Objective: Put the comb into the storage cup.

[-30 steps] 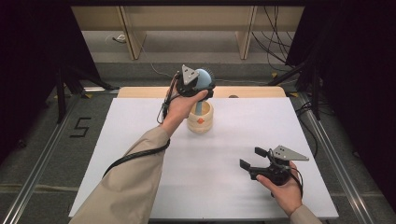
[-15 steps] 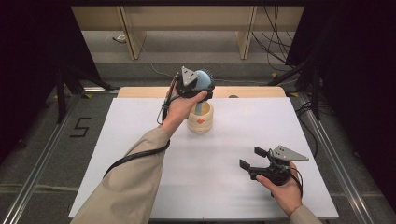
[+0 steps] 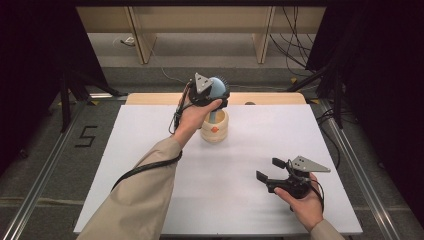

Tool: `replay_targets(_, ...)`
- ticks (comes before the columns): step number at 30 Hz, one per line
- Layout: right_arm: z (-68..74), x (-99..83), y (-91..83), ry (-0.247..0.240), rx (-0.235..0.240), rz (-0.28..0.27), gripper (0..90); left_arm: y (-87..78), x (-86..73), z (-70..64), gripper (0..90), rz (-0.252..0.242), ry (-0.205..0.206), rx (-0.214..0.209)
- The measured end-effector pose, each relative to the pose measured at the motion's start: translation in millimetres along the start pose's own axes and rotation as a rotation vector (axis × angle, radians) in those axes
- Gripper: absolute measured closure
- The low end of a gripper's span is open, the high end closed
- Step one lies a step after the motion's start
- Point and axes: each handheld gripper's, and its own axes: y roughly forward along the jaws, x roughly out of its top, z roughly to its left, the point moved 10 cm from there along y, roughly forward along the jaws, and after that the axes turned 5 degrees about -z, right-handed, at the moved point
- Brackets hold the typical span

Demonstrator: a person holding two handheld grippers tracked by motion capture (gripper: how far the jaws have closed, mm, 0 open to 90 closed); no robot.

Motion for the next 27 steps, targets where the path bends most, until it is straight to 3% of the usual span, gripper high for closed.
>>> replay_targets(27,-0.1,-0.9,0.3,0.002,0.001,0.002,16.3,3.6,-12.1,1.0,19.5,0.026,-0.003,0.004)
